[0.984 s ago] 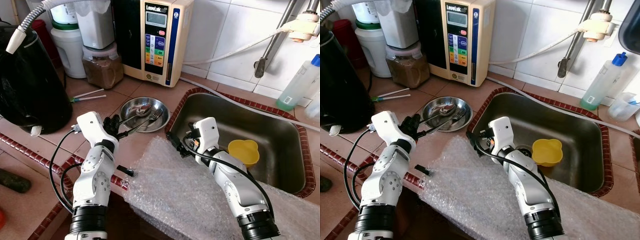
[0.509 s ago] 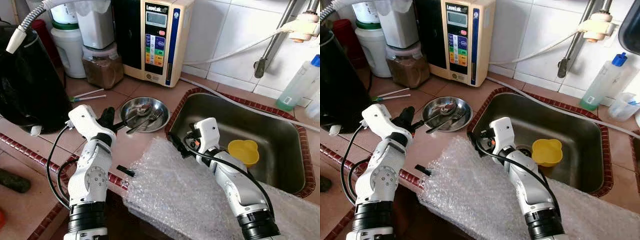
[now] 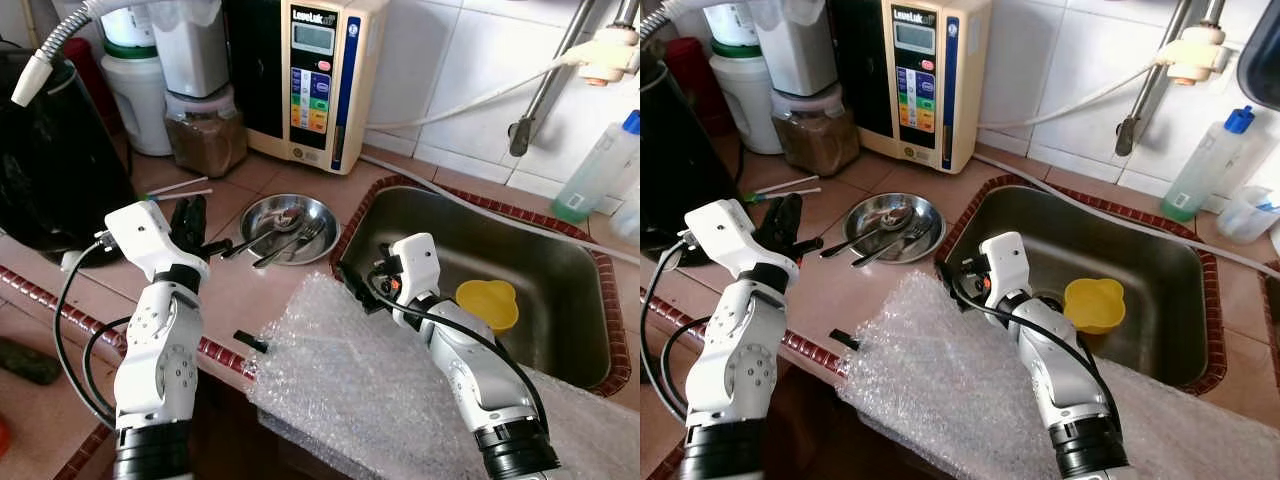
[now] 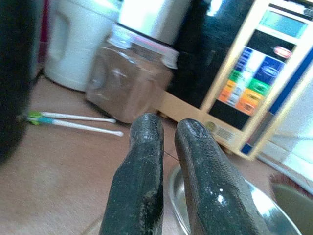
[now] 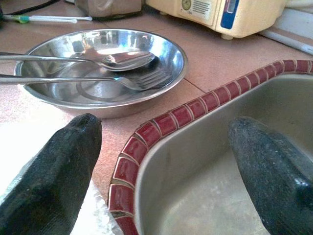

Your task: Kitchen organization

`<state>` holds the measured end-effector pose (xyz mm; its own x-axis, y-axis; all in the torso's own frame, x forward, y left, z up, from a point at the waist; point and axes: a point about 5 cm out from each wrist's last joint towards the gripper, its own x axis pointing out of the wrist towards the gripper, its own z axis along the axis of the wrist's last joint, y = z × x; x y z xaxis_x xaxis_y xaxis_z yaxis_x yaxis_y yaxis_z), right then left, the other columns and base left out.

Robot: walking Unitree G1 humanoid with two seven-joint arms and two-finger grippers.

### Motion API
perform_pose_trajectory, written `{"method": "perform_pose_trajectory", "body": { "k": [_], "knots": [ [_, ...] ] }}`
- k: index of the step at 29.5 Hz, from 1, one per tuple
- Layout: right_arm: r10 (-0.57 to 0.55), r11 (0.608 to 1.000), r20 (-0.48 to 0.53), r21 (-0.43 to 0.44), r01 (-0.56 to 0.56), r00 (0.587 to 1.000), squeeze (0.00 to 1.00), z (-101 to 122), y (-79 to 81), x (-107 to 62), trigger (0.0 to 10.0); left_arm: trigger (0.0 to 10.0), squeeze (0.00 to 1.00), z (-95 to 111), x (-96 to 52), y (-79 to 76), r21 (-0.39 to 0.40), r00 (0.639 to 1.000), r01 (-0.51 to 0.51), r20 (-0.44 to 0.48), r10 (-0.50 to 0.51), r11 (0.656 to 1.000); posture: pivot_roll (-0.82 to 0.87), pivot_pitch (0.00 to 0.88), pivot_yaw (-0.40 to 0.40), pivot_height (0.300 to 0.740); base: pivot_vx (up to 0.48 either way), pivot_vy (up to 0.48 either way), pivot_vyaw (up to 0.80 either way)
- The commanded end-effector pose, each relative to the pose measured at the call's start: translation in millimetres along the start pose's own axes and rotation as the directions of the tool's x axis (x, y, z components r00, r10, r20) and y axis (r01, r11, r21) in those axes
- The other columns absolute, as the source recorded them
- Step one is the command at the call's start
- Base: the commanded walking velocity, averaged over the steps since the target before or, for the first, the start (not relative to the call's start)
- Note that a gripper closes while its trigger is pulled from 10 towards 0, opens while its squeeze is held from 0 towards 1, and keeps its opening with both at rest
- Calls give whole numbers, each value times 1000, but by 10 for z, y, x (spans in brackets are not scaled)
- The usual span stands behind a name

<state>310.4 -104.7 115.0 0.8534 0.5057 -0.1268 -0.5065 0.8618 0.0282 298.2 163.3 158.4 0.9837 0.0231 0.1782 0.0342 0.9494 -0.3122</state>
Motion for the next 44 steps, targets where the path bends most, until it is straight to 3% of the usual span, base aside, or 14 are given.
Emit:
{"method": "perform_pose_trajectory", "body": {
  "k": [1,7,15,25,39,40,44],
  "knots": [
    [-6,1000,6,-9,6,1000,1000,22,-10,13,10000,10000,1000,-41,-52,-86,23,998,62,4,-62,998,47,0,-55,740,0,0,0],
    [-8,1000,8,-11,8,1000,1000,29,-17,13,10000,10000,1000,-186,-112,-45,70,997,83,-15,-82,994,45,0,-56,740,0,0,0],
    [-12,1000,11,-15,12,1000,1000,32,-20,4,10000,10000,1000,-301,-36,-25,96,995,90,-41,-87,991,30,0,-52,740,0,0,0],
    [-20,999,15,-27,20,1000,1000,36,-31,-33,10000,10000,1000,-515,80,-127,112,986,139,-107,-127,984,3,0,-32,740,0,0,0],
    [-35,999,10,-25,35,999,1000,9,-23,-67,10000,10000,1000,-592,178,-66,123,992,81,-108,-68,989,-16,0,-18,740,0,0,0],
    [-36,999,10,-26,37,999,1000,10,-27,-68,10000,10000,0,-608,185,-63,112,991,77,-118,-64,991,-17,0,-18,740,0,0,0],
    [-40,999,11,-26,40,999,1000,19,-34,-66,10000,10000,0,-699,197,-75,82,981,90,-181,-75,993,-19,0,-16,740,0,0,0]
  ]
}}
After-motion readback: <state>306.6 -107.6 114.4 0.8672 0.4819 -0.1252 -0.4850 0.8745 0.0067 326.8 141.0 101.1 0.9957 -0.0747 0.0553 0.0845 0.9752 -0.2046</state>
